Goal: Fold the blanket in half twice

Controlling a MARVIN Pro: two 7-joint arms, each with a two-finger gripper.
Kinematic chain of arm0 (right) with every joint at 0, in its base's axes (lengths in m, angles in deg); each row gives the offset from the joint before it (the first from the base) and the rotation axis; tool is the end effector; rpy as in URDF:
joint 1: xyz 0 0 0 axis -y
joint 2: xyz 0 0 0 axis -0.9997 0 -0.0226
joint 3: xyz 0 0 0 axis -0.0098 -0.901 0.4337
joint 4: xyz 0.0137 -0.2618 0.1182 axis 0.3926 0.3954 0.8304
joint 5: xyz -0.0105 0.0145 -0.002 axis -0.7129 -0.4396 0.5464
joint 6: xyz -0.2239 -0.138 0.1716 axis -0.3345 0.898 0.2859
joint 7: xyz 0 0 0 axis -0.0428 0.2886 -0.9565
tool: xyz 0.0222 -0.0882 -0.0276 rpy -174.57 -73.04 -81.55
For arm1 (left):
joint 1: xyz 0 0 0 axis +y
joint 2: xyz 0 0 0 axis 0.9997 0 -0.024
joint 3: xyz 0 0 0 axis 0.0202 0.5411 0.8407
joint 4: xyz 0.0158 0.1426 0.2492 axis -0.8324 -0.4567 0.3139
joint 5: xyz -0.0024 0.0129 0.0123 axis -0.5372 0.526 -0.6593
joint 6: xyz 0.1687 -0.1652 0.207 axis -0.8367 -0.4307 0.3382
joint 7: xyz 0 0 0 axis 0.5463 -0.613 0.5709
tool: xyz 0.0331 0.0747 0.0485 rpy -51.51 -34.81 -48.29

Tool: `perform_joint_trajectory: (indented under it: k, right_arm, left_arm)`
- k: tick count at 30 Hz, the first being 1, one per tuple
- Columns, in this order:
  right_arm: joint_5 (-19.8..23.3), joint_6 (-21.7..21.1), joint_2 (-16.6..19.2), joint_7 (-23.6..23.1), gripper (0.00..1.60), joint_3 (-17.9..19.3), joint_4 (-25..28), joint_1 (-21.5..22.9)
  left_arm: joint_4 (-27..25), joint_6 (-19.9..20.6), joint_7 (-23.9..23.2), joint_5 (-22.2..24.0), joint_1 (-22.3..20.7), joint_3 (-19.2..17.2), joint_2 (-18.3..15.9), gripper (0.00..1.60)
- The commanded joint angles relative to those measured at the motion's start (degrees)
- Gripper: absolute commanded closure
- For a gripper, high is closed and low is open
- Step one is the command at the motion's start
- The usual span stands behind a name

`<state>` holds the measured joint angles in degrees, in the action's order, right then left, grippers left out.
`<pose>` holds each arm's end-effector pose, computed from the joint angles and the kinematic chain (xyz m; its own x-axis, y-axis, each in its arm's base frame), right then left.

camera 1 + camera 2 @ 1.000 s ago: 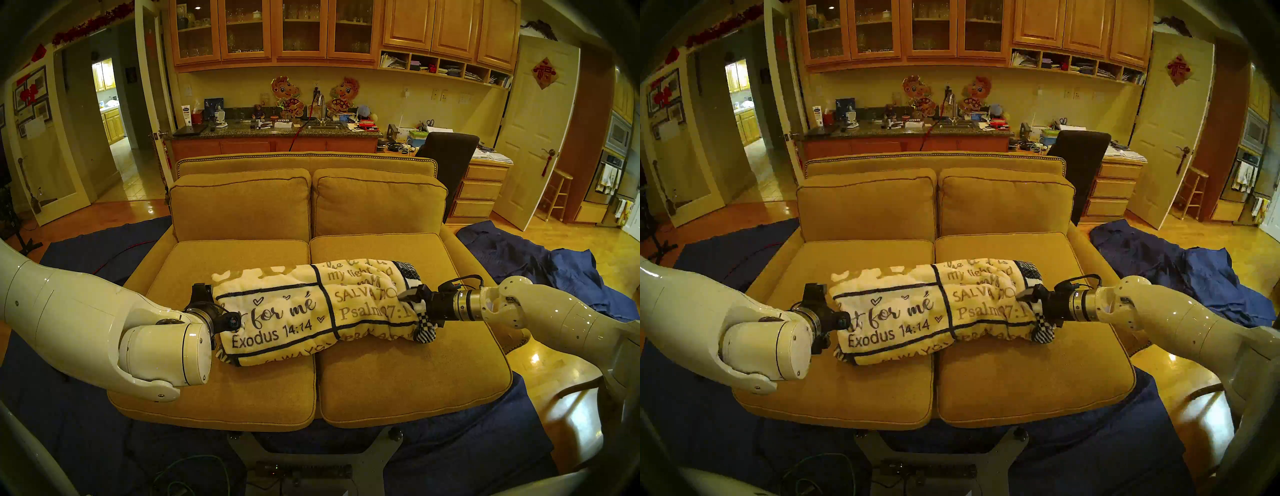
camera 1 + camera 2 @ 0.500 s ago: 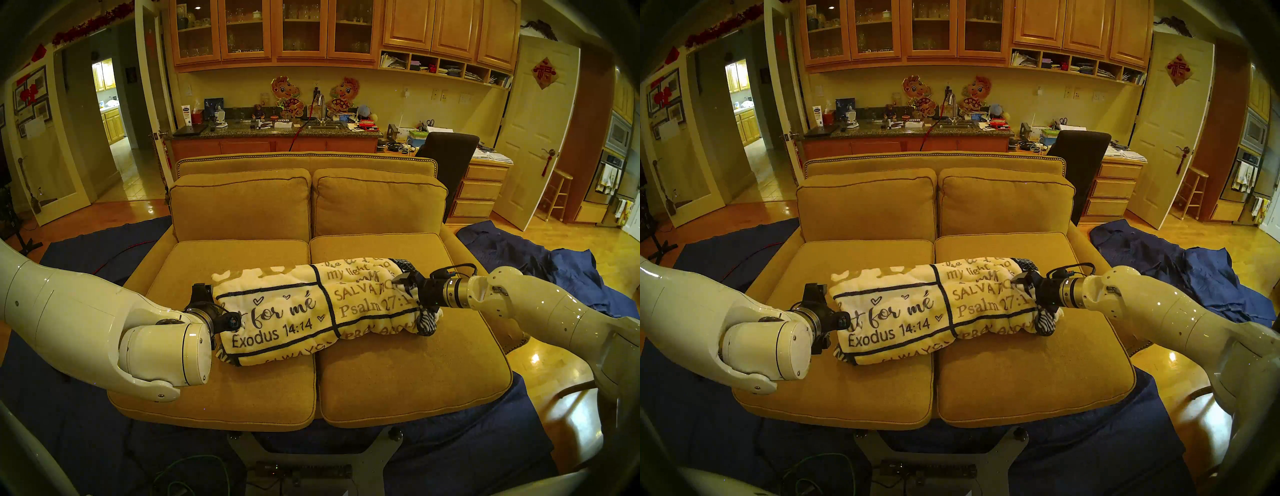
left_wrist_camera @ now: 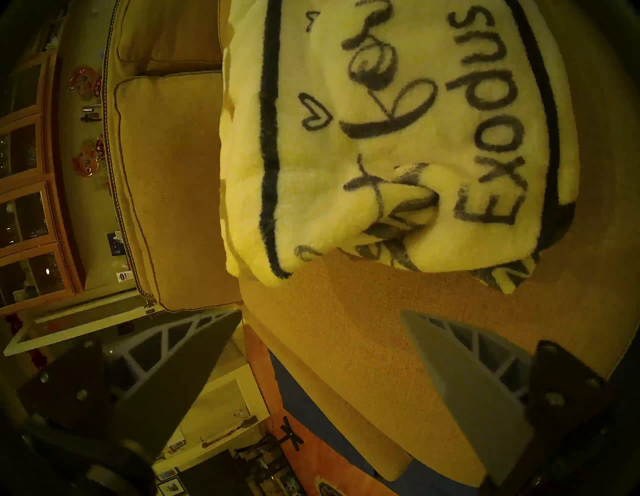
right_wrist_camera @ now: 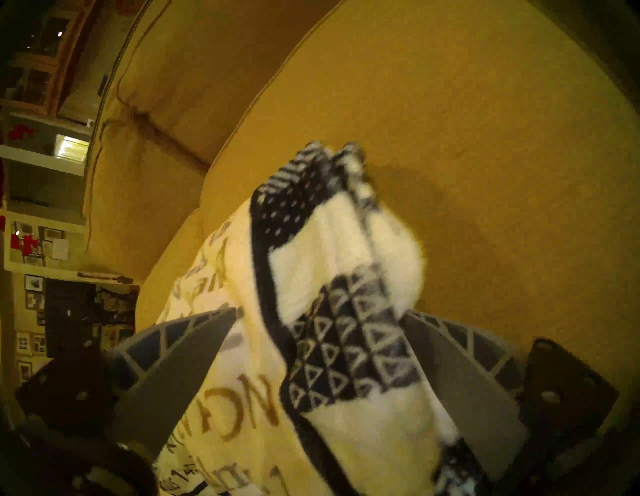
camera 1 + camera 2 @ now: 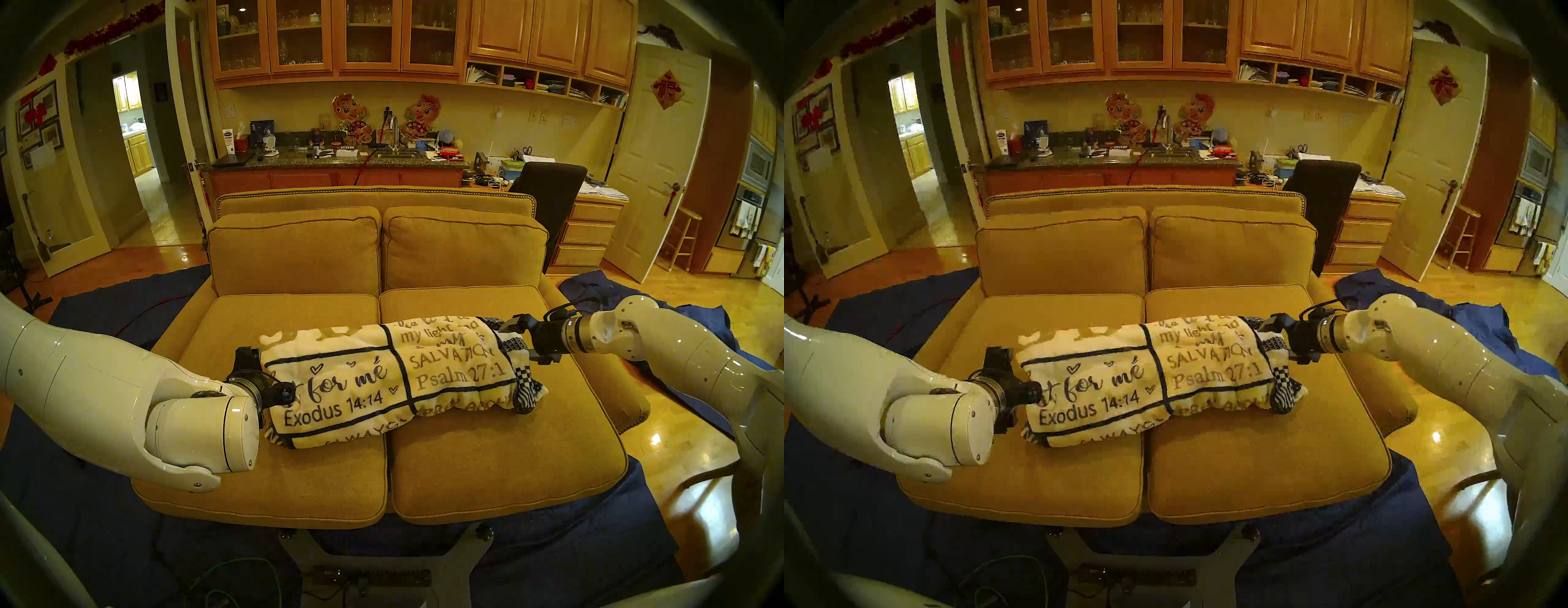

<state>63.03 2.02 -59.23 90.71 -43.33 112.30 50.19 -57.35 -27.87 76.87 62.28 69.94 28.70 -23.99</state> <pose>0.4908 -0.1902 -0.2742 0.7677 -0.5598 0.3118 -0.2699 -0.7238 -0.6350 0.2941 0.0298 -0.2330 0.2040 -0.9745 -0.0934 -0.6487 -0.0631 -0.7584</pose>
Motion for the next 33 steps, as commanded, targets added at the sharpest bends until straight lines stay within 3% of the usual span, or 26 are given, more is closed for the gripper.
perform_joint_trajectory:
  k: [1,9,10,11,12,20,24,25,33]
  right_arm:
    - [-2.1,-1.5,-3.6,0.8,0.0,-0.2,-4.3,2.7]
    - [-3.5,-3.9,-5.8,1.0,0.0,-1.5,-7.7,2.4]
    - [-3.6,-4.2,-6.0,0.7,0.0,-1.6,-8.1,2.2]
    - [-3.7,-4.7,-6.2,0.9,0.0,-2.0,-8.4,2.2]
    - [-4.1,-4.8,-6.4,0.6,0.0,-2.2,-8.7,2.1]
    - [-4.2,-7.5,-8.5,-1.1,0.0,-4.5,-13.5,0.5]
    - [-2.1,-9.9,-8.8,-2.4,0.0,-4.8,-14.9,-1.0]
    - [0.2,-11.6,-9.0,-2.7,0.0,-4.5,-15.6,-1.8]
    - [6.9,-16.6,-9.8,-2.3,0.0,-4.7,-16.7,-3.3]
  left_arm:
    - [-0.1,0.0,6.3,0.0,-0.5,-0.3,0.2,0.0]
    - [-0.1,0.0,5.7,-0.2,-0.6,-0.3,0.1,0.0]
    - [-0.2,0.0,7.6,0.7,-0.3,-0.3,0.3,0.0]
    - [0.0,0.0,4.3,-0.9,-0.9,-0.4,0.0,0.0]
    - [-0.1,0.0,6.6,0.2,-0.4,-0.3,0.2,0.0]
    - [-0.1,0.0,6.2,0.0,-0.5,-0.3,0.1,0.0]
    - [-0.1,0.0,6.1,0.0,-0.5,-0.4,0.1,0.0]
    - [-0.1,0.0,6.0,-0.1,-0.5,-0.4,0.1,0.0]
    - [0.0,0.0,5.8,-0.2,-0.5,-0.4,0.1,0.0]
